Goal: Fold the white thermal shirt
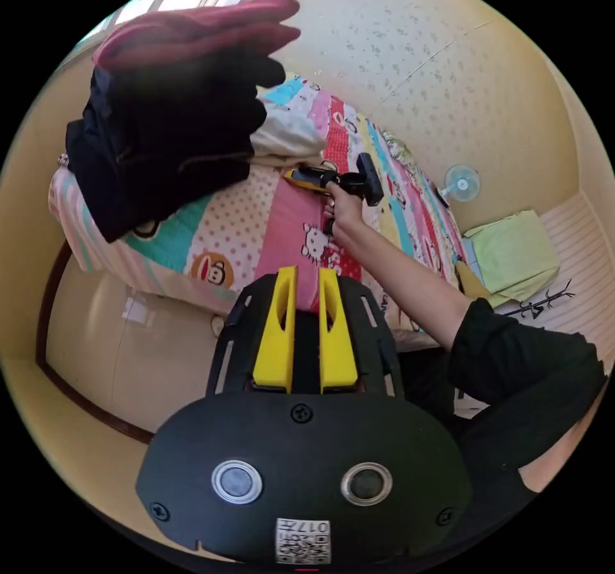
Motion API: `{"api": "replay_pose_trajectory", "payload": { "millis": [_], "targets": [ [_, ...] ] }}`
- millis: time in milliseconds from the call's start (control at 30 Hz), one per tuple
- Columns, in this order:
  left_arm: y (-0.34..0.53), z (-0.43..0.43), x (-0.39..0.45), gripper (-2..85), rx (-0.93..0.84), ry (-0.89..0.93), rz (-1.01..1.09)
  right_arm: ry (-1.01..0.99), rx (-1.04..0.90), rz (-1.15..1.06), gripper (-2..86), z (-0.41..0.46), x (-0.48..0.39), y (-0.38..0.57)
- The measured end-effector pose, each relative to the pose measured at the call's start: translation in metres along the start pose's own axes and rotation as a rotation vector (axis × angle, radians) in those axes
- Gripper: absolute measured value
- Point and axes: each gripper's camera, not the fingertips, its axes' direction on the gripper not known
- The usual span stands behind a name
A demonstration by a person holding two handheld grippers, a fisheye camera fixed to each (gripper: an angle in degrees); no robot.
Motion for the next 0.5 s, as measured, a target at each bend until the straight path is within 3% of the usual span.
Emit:
{"api": "replay_pose_trajectory", "payload": {
  "millis": [100, 200, 367, 500],
  "targets": [
    [0.008, 0.026, 0.004, -0.5, -0.026, 0.121, -0.021, -0.062, 0.031, -0.016, 1.5, -0.037, 0.007, 0.035],
    [-0.026, 0.037, 0.028, -0.9, -0.046, 0.226, 0.039, 0.11, -0.076, -0.125, 1.0, -0.087, -0.008, 0.076],
    [-0.107, 0.066, 0.138, -1.0, -0.216, -0.036, 0.227, 0.466, -0.224, -0.114, 0.7, -0.204, -0.005, 0.198],
    [-0.149, 0.196, 0.229, -1.0, -0.667, -0.176, 0.376, 0.658, -0.283, 0.044, 0.6, -0.277, 0.014, 0.291]
  ]
}}
